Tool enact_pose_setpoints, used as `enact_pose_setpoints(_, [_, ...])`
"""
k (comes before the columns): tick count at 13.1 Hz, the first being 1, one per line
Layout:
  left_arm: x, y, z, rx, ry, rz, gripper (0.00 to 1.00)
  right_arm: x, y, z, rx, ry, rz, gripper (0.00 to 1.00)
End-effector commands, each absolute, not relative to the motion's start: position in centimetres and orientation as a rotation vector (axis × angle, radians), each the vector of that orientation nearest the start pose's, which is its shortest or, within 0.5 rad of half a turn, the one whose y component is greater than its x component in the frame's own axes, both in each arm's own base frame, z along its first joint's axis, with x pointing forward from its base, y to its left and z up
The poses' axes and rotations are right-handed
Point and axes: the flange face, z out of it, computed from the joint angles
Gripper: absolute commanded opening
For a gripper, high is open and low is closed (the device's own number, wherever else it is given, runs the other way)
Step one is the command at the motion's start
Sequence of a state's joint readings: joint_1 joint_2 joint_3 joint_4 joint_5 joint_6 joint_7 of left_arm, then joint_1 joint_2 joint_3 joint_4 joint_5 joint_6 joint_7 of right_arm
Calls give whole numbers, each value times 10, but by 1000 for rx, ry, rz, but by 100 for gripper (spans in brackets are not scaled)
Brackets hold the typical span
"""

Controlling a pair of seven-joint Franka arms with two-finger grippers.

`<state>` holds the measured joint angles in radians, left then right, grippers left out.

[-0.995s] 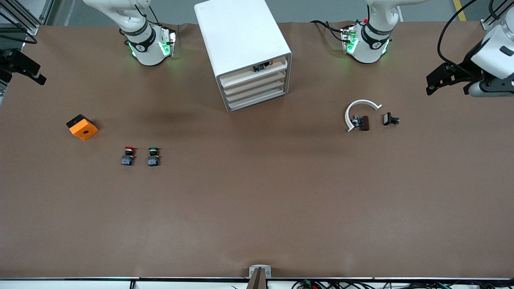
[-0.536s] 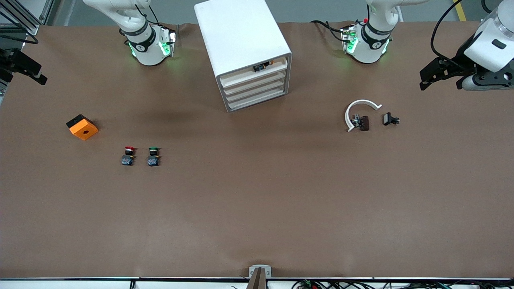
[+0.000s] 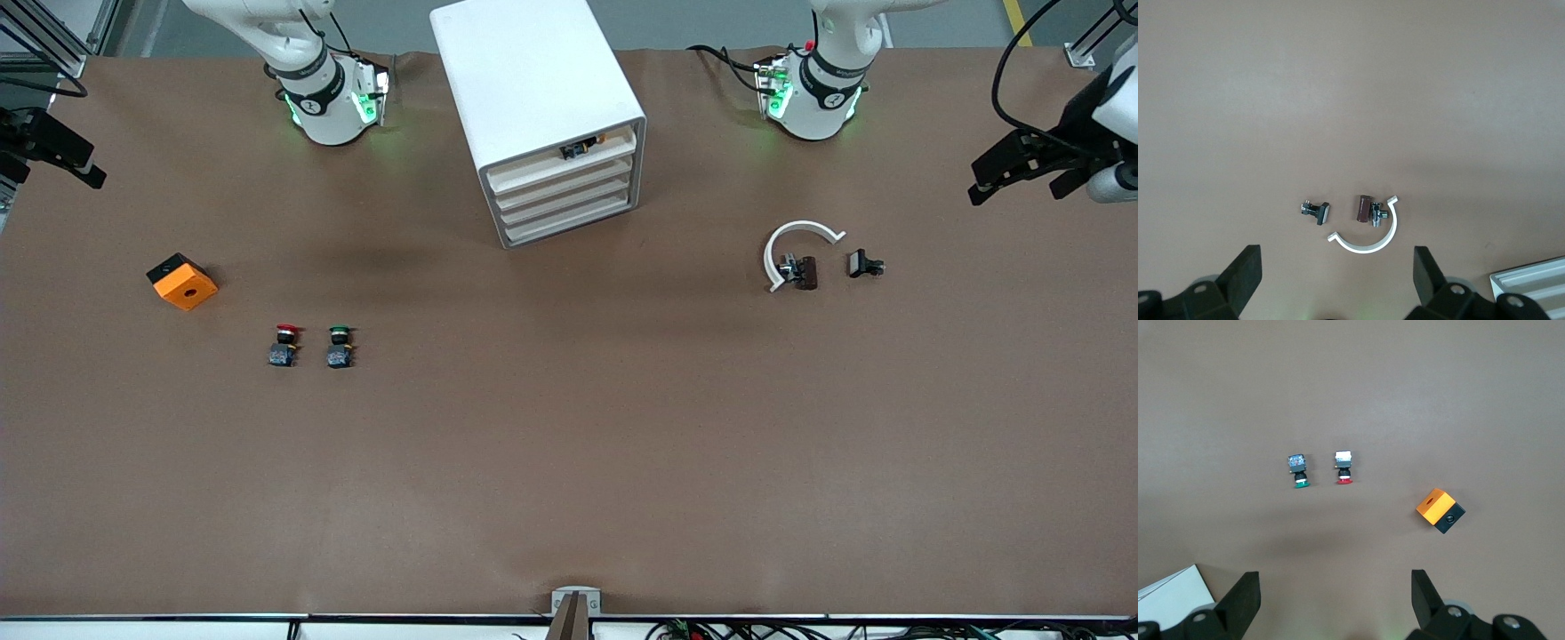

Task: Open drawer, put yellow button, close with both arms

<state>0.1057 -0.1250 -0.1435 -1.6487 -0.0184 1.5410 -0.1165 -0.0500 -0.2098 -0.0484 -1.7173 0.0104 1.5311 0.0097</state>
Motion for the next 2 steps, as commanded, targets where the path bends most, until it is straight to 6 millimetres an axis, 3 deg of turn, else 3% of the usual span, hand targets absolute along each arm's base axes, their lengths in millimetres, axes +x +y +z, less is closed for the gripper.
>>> enact_pose_setpoints(1, [521,-28,652,-3133,-116,5,100,474,-42,664,-3150,126,-57,100])
enact_pose_setpoints(2, [521,-27,650,-3133,-118,10,100,474,-42,664,-3152,126,-57,100])
